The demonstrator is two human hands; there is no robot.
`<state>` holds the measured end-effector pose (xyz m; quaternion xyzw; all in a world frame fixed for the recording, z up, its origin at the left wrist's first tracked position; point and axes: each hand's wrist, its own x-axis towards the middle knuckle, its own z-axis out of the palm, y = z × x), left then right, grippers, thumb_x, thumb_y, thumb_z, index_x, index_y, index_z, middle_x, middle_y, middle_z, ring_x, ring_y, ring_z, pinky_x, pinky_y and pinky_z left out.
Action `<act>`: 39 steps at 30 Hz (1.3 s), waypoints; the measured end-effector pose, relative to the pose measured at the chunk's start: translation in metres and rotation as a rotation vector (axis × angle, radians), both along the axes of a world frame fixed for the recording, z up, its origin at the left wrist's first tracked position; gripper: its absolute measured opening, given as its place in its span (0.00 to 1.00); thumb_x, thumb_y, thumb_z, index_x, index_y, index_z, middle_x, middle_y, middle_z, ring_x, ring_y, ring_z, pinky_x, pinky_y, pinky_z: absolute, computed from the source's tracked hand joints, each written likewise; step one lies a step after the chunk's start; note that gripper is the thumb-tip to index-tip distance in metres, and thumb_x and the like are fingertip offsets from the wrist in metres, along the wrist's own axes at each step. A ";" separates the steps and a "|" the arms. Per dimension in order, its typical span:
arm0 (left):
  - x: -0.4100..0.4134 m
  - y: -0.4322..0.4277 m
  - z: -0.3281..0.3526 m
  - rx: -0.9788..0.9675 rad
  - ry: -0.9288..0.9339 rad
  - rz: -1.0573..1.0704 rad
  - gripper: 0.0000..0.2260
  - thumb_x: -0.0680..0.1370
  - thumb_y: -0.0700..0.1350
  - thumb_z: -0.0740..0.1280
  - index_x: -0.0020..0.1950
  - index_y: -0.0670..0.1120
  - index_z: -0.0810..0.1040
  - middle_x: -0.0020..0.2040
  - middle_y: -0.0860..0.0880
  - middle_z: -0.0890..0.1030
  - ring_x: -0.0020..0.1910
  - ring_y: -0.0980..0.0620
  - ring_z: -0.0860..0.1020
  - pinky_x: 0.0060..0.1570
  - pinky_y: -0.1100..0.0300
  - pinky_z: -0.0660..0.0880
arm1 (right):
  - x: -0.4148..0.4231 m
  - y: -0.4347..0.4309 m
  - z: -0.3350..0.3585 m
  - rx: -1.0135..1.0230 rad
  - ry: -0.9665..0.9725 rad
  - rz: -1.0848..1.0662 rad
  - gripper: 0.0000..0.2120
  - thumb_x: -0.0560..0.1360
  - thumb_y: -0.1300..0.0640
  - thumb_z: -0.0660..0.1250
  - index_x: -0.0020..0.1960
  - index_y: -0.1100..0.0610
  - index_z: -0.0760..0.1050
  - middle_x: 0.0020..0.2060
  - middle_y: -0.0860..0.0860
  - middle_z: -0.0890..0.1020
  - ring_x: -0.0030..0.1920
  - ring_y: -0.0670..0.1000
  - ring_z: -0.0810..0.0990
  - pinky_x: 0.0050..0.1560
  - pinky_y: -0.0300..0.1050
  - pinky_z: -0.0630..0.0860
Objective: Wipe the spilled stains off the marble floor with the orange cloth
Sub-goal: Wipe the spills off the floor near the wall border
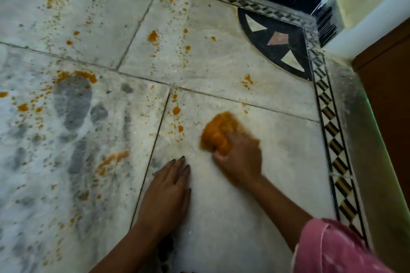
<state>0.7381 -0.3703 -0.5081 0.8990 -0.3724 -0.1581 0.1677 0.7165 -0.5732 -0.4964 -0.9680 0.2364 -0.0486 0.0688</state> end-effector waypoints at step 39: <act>0.006 -0.028 -0.016 -0.156 -0.117 -0.054 0.28 0.81 0.53 0.44 0.60 0.41 0.78 0.64 0.41 0.75 0.63 0.45 0.69 0.63 0.55 0.63 | -0.036 -0.116 -0.010 0.059 -0.056 -0.198 0.25 0.64 0.39 0.66 0.56 0.51 0.77 0.55 0.54 0.75 0.51 0.59 0.74 0.45 0.51 0.75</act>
